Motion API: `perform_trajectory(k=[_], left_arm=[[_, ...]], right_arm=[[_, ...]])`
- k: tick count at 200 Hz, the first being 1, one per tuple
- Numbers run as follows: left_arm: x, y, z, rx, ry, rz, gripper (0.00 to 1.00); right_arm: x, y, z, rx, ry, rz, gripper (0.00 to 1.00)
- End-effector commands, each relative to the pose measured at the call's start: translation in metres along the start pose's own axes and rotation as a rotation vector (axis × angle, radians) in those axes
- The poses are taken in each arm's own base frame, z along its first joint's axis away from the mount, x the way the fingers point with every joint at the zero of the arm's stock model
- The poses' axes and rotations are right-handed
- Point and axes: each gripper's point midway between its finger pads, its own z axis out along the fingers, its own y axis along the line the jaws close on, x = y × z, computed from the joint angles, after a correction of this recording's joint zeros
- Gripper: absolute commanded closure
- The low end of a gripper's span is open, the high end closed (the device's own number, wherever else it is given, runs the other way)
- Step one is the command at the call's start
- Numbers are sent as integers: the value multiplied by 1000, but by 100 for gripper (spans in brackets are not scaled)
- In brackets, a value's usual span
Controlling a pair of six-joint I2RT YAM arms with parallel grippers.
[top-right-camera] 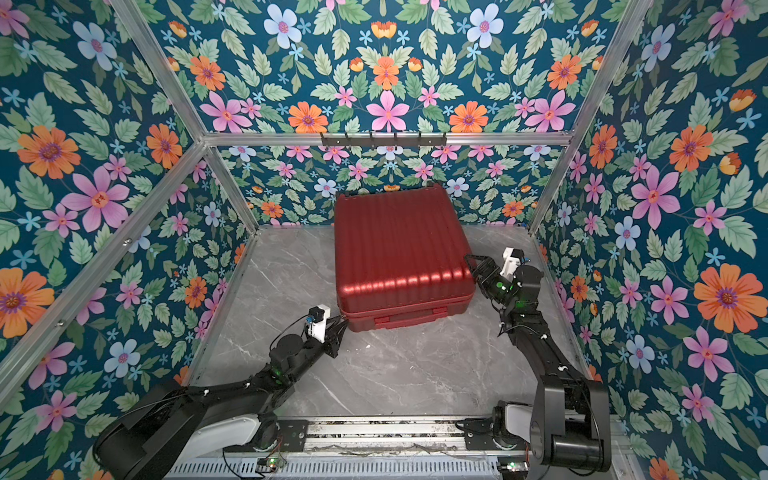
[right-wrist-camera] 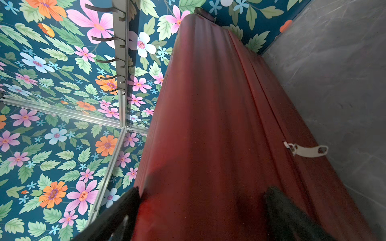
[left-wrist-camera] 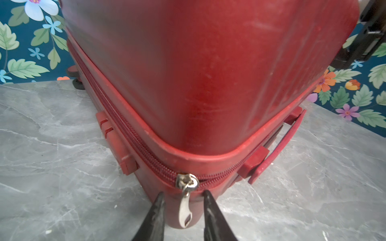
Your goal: Pack the luggage
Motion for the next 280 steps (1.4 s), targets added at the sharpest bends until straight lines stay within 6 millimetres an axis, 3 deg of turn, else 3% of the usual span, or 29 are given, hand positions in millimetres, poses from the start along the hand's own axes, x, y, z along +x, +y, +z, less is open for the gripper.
perform_trajectory(k=[1,30,66,101,128,143,157,191,222,248,280], left_arm=[[-17,-5,4,22,-64,18,70],[-22,-4,4,19,-90,10,80],[-32,-2,4,0,-114,18,100],[-33,-3,5,-2,-94,43,100],[-30,-2,4,-6,-82,53,100],[-28,-2,4,-4,-72,55,100],[-26,-2,3,-3,-58,60,100],[-23,-1,2,-7,-42,64,100],[-23,-2,3,-2,-40,58,100],[-24,-3,3,1,-44,61,100],[-24,-7,2,23,-41,69,100]], right_arm=[[16,11,-1,-49,89,10,7],[18,10,-1,-47,95,12,7],[19,12,-3,-48,100,3,7],[16,25,-18,-6,70,-64,9],[21,52,-41,103,12,-252,10],[39,73,-45,119,27,-349,11],[74,91,-40,80,85,-401,13],[182,120,-10,4,249,-526,13],[246,143,25,-74,388,-466,14],[274,154,45,-91,443,-479,14],[273,150,65,-64,407,-547,14]])
